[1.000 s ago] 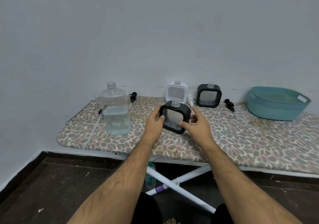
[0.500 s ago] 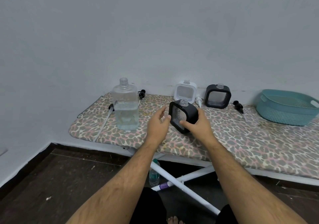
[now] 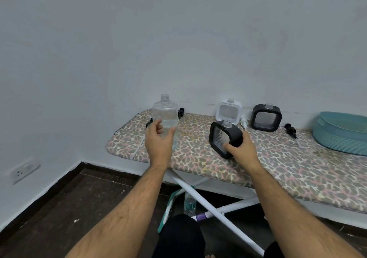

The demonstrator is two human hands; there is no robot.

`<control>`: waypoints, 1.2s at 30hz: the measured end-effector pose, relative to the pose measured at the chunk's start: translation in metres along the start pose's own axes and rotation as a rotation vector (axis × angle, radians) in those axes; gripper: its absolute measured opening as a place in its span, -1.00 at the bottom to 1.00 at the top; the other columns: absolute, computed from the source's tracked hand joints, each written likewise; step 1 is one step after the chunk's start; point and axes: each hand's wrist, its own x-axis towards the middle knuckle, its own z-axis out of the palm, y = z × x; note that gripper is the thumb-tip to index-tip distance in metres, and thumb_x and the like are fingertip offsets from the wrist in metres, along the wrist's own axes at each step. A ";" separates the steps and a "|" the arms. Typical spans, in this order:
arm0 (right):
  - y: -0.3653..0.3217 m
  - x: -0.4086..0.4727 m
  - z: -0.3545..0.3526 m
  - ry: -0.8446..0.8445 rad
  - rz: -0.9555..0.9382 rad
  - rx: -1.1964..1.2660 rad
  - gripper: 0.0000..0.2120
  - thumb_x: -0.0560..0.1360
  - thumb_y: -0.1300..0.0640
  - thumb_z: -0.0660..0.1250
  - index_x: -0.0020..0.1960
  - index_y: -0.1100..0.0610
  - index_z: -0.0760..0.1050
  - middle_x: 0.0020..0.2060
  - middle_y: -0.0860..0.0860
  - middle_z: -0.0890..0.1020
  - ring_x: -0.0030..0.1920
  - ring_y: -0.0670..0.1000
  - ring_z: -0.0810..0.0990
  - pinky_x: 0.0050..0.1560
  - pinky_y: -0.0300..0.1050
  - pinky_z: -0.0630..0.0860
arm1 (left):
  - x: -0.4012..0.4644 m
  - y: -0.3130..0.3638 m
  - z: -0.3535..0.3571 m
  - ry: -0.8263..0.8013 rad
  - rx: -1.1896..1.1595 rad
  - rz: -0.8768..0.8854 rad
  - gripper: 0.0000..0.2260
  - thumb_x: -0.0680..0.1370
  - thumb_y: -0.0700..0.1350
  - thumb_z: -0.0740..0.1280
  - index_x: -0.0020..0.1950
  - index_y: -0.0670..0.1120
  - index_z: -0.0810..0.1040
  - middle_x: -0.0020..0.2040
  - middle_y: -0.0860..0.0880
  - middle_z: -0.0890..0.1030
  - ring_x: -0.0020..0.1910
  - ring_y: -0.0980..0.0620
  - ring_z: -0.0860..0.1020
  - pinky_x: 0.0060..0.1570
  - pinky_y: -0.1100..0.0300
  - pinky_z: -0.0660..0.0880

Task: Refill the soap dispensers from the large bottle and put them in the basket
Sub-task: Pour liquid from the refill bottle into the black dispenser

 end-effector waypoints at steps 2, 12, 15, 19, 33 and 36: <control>0.000 -0.001 0.000 -0.002 -0.005 -0.005 -0.49 0.43 0.19 0.49 0.31 0.06 0.36 0.06 -0.05 0.58 0.00 -0.04 0.58 -0.21 -0.28 0.49 | 0.012 -0.004 -0.009 0.039 0.047 -0.026 -0.45 0.44 0.06 0.51 0.36 -0.05 0.44 0.20 0.01 0.48 0.16 0.06 0.48 0.17 0.12 0.48; 0.008 -0.003 0.006 0.043 -0.018 0.019 -0.50 0.45 0.17 0.48 0.32 0.03 0.38 0.06 -0.05 0.60 0.06 0.02 0.59 -0.03 -0.13 0.52 | 0.047 -0.029 -0.019 -0.398 -0.075 -0.182 -0.37 0.45 -0.17 0.52 0.47 0.01 0.35 0.27 0.04 0.55 0.28 0.01 0.51 0.28 0.00 0.47; 0.009 -0.004 0.007 0.050 -0.021 0.028 -0.50 0.45 0.18 0.48 0.32 0.04 0.38 0.05 -0.06 0.60 0.05 0.00 0.58 -0.07 -0.22 0.49 | 0.048 -0.030 -0.015 -0.394 -0.074 -0.159 -0.39 0.45 -0.18 0.52 0.45 0.03 0.39 0.21 0.05 0.57 0.21 0.03 0.53 0.22 0.04 0.49; 0.012 -0.004 0.012 0.079 -0.029 0.028 -0.56 0.46 0.19 0.46 0.27 0.07 0.37 -0.02 -0.09 0.58 0.03 0.00 0.58 -0.06 -0.16 0.49 | 0.049 -0.030 -0.010 -0.372 -0.052 -0.158 -0.46 0.38 -0.15 0.58 0.30 -0.01 0.47 0.11 0.07 0.58 0.12 0.06 0.56 0.12 0.13 0.52; 0.014 -0.009 0.016 0.147 -0.034 -0.026 -0.43 0.41 0.14 0.53 0.35 0.05 0.40 0.02 -0.13 0.56 0.04 -0.04 0.55 0.01 -0.21 0.45 | 0.027 -0.015 0.005 -0.306 0.208 -0.023 -0.29 0.34 0.03 0.60 0.39 -0.02 0.36 0.28 0.02 0.52 0.21 0.02 0.49 0.20 0.05 0.49; 0.010 -0.012 0.017 0.190 -0.027 -0.079 -0.49 0.41 0.11 0.53 0.29 0.05 0.43 -0.04 -0.13 0.58 -0.13 -0.14 0.55 -0.23 -0.45 0.36 | 0.019 -0.008 0.011 -0.293 0.277 0.043 -0.38 0.36 0.06 0.58 0.32 -0.02 0.41 0.22 0.03 0.57 0.10 0.08 0.52 0.05 0.16 0.50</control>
